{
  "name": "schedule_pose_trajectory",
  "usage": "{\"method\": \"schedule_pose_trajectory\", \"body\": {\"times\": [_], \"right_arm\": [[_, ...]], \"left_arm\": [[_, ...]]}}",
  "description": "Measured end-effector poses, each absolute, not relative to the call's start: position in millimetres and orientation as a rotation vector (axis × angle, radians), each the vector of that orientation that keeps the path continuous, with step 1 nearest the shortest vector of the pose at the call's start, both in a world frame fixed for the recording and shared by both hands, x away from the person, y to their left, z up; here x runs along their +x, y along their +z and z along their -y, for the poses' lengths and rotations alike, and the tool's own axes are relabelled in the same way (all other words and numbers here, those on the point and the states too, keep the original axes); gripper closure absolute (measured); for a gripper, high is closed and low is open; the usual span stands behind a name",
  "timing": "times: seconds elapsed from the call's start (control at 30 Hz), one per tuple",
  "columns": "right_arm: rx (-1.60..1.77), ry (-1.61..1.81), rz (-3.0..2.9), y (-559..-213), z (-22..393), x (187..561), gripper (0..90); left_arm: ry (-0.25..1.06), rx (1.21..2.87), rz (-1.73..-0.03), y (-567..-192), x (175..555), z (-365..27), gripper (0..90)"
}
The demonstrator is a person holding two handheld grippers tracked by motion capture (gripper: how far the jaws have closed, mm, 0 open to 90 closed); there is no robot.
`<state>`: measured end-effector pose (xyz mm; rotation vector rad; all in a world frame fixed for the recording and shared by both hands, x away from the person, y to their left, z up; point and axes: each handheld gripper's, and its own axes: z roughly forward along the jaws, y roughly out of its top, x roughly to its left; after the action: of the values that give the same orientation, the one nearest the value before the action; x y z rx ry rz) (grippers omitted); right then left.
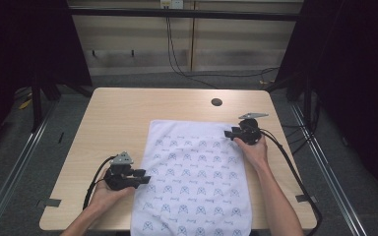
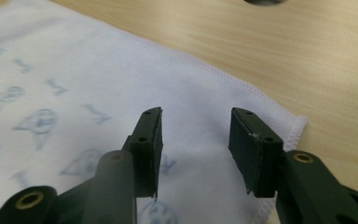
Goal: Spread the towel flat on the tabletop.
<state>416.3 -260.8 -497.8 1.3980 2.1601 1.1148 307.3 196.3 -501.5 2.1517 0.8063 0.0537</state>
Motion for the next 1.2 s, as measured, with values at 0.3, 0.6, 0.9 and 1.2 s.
{"method": "schedule_pose_trajectory", "body": {"times": [0.3, 0.6, 0.9, 1.2], "right_arm": [[1.248, 1.182, -2.332, -478.4, 271.1, 331.5, 67.1], [1.250, 1.140, -2.383, -493.0, 270.3, 278.5, 68.3], [1.282, 1.100, -2.416, -499.2, 277.3, 264.5, 68.9], [1.298, 1.070, -2.434, -496.3, 276.1, 249.0, 68.8]], "left_arm": [[-0.002, 2.162, -0.811, -499.0, 293.0, -208.5, 63.2], [0.104, 2.056, -0.831, -492.6, 326.4, -205.7, 66.2], [0.078, 2.173, -0.793, -502.9, 321.9, -194.0, 87.6], [0.029, 2.199, -0.779, -499.7, 299.4, -192.1, 85.2]]}}
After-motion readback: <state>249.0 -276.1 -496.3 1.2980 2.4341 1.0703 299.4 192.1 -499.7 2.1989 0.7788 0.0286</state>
